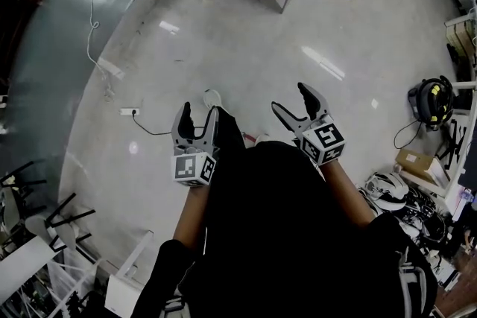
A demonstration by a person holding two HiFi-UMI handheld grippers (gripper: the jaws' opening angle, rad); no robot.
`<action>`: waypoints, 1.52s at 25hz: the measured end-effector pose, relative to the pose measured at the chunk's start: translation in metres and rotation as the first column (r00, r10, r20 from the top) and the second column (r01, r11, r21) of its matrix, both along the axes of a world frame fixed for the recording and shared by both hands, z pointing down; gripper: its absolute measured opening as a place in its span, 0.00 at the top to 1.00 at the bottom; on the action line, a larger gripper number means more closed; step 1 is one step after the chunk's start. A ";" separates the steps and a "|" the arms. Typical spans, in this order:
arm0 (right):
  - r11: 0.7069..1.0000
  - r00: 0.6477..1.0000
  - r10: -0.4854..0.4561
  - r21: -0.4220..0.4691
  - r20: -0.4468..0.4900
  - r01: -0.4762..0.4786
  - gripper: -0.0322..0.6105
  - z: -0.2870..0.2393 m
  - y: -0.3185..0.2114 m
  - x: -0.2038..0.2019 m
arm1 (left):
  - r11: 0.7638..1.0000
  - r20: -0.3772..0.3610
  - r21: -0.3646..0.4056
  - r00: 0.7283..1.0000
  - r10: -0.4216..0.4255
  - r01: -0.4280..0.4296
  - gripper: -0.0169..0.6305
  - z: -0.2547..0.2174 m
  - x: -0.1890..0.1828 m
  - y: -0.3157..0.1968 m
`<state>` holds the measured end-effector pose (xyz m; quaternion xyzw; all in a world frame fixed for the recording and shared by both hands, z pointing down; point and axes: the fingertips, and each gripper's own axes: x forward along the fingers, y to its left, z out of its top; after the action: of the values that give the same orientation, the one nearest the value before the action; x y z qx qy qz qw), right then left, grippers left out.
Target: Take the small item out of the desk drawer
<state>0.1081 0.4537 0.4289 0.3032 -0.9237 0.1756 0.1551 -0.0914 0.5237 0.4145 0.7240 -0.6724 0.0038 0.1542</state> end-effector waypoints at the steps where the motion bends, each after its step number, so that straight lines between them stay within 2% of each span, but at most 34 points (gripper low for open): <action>1: 1.000 1.000 0.002 -0.007 0.001 -0.002 0.39 0.002 -0.008 -0.007 | 1.000 0.008 0.007 1.000 0.007 -0.007 0.54 -0.002 -0.008 -0.011; 7: 1.000 1.000 0.011 -0.016 -0.008 -0.011 0.39 0.002 -0.070 -0.057 | 0.999 0.013 0.021 0.999 0.039 -0.039 0.54 -0.006 -0.060 -0.081; 14: 0.999 0.999 0.043 -0.034 -0.006 -0.043 0.39 -0.001 -0.142 -0.139 | 0.999 -0.024 0.025 0.999 0.044 -0.043 0.54 -0.002 -0.138 -0.140; 20: 0.999 0.998 -0.040 0.028 -0.051 0.041 0.39 -0.026 -0.172 -0.226 | 1.000 -0.056 -0.008 0.998 0.020 -0.020 0.54 -0.007 -0.210 -0.165; 23: 0.999 0.998 -0.044 0.018 -0.038 0.045 0.39 -0.028 -0.184 -0.254 | 0.999 -0.052 -0.001 0.998 0.034 -0.034 0.54 -0.011 -0.231 -0.181; 29: 1.000 1.000 0.014 -0.007 0.006 -0.014 0.39 -0.036 -0.218 -0.286 | 0.997 -0.034 0.045 0.997 0.066 -0.064 0.54 -0.031 -0.266 -0.221; 32: 0.998 0.998 0.055 0.002 0.002 -0.055 0.39 -0.039 -0.236 -0.295 | 0.994 -0.026 0.052 0.995 0.095 -0.094 0.54 -0.034 -0.282 -0.242; 36: 0.993 0.993 0.121 -0.005 -0.010 -0.121 0.39 -0.040 -0.252 -0.296 | 0.985 0.023 0.049 0.986 0.163 -0.164 0.54 -0.035 -0.288 -0.265; 38: 0.990 0.990 0.140 -0.009 -0.032 -0.140 0.39 -0.037 -0.256 -0.294 | 0.982 0.003 0.061 0.983 0.181 -0.181 0.54 -0.035 -0.290 -0.273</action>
<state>-0.1859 0.1980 0.3924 0.3692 -0.8965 0.1866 0.1585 -0.3810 0.2505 0.3793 0.7864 -0.6034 -0.0038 0.1320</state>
